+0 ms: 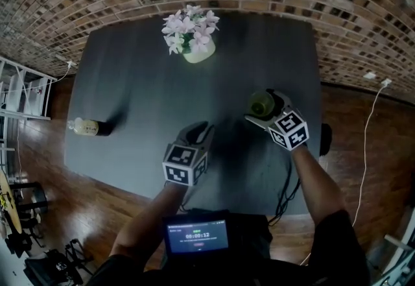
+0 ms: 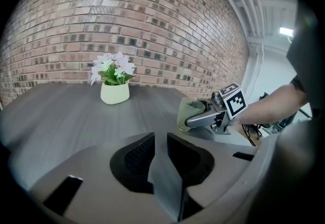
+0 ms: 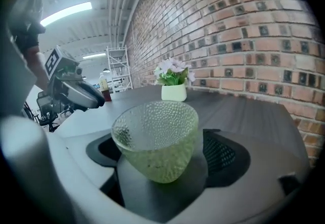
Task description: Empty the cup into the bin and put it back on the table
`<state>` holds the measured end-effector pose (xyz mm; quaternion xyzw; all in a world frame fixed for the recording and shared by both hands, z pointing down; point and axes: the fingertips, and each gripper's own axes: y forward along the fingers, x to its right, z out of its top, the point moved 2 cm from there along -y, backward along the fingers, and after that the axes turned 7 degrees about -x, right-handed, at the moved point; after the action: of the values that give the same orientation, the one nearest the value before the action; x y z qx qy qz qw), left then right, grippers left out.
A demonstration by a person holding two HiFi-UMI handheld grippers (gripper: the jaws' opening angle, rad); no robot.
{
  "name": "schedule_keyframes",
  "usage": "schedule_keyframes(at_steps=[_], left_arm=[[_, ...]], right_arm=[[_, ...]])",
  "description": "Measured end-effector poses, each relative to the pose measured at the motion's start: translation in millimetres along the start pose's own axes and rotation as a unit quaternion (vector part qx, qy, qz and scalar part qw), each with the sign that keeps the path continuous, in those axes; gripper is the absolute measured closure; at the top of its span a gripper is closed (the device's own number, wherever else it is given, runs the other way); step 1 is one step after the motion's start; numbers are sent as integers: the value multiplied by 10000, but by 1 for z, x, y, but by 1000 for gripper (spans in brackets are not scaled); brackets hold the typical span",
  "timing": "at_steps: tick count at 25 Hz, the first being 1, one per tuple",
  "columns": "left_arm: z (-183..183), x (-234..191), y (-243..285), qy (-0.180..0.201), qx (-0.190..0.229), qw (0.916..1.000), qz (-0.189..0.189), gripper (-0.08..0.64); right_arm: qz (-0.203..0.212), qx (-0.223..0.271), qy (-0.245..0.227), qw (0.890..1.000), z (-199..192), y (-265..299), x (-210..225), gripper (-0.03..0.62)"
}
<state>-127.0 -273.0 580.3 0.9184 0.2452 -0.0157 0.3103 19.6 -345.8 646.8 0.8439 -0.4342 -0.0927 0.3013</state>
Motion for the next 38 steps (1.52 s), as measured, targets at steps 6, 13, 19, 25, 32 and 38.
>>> schedule_keyframes(at_steps=[6,13,19,25,32,38], left_arm=[[-3,5,-1,47,69,9999,-78,488],[-6,7,-2,76,180,9998,-77,486],[-5,13,-5,110,270,9995,-152,488],[8,3,-24,136,795,9967,134,557],[26,16,-42,94,1195,9927,-151,557],[45,30,-71,35,1323,9904,-410,557]], right_arm=[[-109,514,-115,9986,4,-7,-5,156],[-237,967,-183,9949,14,-11,-8,156],[-307,1170,-162,9925,13,-11,-7,193],[-351,1218,-254,9916,16,-22,-16,196],[-361,1370,-93,9899,42,-62,-34,196],[-396,1358,18,9899,60,-103,-63,196]])
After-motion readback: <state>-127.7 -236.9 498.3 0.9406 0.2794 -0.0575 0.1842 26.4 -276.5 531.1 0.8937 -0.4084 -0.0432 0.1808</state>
